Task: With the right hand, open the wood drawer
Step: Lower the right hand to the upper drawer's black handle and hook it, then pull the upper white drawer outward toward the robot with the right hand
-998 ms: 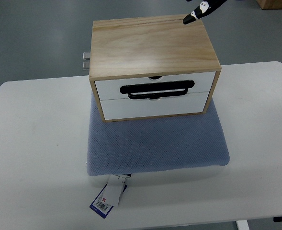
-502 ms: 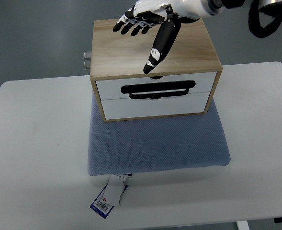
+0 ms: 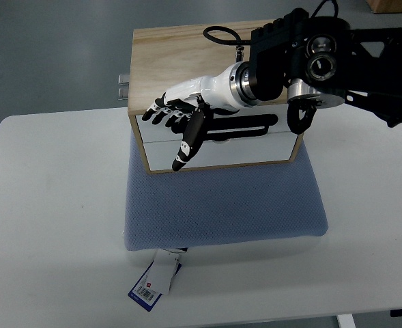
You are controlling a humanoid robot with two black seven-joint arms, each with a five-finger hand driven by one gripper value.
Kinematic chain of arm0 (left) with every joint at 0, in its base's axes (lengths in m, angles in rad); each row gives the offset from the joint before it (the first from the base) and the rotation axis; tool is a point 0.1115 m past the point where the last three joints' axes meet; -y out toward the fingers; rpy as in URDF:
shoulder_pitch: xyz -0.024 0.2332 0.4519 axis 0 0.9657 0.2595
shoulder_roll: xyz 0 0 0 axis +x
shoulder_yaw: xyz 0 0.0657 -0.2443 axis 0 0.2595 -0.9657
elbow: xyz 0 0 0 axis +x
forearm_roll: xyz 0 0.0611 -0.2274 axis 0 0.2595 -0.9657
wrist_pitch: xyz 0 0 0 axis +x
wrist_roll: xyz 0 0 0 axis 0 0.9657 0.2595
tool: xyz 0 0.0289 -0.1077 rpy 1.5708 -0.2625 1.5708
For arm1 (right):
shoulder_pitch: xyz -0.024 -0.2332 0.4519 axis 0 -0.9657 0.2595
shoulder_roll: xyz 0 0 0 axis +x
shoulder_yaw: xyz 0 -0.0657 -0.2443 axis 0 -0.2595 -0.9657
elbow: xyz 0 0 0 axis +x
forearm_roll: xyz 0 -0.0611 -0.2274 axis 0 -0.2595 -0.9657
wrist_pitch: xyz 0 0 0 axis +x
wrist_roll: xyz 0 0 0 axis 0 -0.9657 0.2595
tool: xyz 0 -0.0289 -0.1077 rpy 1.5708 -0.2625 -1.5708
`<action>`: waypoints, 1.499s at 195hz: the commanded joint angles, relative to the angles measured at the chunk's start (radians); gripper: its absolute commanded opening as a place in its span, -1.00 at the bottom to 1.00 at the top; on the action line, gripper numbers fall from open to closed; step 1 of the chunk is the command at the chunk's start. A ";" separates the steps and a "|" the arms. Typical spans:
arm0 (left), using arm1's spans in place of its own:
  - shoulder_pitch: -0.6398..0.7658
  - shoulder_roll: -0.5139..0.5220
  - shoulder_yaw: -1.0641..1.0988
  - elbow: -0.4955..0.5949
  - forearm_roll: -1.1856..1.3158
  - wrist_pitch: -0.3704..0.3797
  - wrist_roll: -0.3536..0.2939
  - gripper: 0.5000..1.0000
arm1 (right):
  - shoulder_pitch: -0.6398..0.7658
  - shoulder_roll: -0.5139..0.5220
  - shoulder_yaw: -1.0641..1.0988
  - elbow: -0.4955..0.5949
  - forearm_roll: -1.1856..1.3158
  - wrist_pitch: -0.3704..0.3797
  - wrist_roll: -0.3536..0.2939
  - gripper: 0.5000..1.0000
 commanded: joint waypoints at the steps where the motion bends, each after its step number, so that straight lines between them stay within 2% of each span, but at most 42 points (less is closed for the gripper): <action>1: 0.000 0.000 0.000 0.000 0.000 0.000 0.000 1.00 | -0.026 -0.001 -0.006 -0.002 -0.055 0.011 0.000 0.77; 58: 0.000 0.000 0.002 0.000 0.000 0.000 0.000 1.00 | -0.032 -0.035 -0.027 -0.003 -0.126 0.058 0.000 0.77; 168: 0.000 0.000 0.000 0.000 0.000 0.000 0.000 1.00 | -0.098 -0.084 -0.044 -0.010 -0.193 0.086 0.000 0.76; 194: 0.000 0.000 0.002 0.002 0.000 0.000 0.000 1.00 | -0.109 -0.090 -0.037 -0.010 -0.182 0.132 0.000 0.76; 223: 0.000 0.000 0.002 0.002 0.000 0.000 0.000 1.00 | -0.106 -0.103 -0.021 0.001 -0.156 0.219 0.000 0.76; 232: 0.000 0.000 0.002 0.002 0.000 0.000 0.000 1.00 | -0.106 -0.103 -0.021 0.001 -0.156 0.219 0.000 0.76; 233: 0.000 0.000 0.000 0.002 0.000 0.000 0.000 1.00 | -0.106 -0.101 0.003 0.009 -0.143 0.250 0.000 0.76; 242: 0.000 0.000 0.000 0.003 0.000 0.000 0.000 1.00 | -0.106 -0.101 0.019 0.020 -0.132 0.270 0.000 0.76; 293: 0.000 0.000 0.002 0.003 0.000 0.000 0.000 1.00 | -0.101 -0.106 0.026 0.073 -0.070 0.299 0.000 0.77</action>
